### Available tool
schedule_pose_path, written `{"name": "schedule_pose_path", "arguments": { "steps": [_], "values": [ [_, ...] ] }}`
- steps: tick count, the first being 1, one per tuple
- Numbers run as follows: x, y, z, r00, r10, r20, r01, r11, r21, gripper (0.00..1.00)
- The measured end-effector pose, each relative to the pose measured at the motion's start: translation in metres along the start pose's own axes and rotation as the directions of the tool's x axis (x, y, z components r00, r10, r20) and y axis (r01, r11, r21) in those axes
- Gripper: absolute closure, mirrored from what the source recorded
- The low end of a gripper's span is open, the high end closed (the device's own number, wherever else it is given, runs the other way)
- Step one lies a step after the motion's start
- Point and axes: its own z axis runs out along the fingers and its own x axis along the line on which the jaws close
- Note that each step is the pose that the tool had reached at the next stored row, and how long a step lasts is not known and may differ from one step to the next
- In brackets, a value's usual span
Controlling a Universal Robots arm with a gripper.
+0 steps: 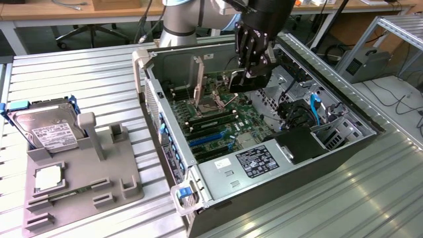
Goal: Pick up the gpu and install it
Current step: 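Insert the gpu into the slot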
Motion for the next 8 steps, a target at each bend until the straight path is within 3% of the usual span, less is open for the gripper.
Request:
{"name": "schedule_pose_path", "arguments": {
  "steps": [8],
  "values": [
    [0.0, 0.0011, 0.0129, 1.0, 0.0, 0.0, 0.0, 1.0, 0.0, 0.73]
  ]
}}
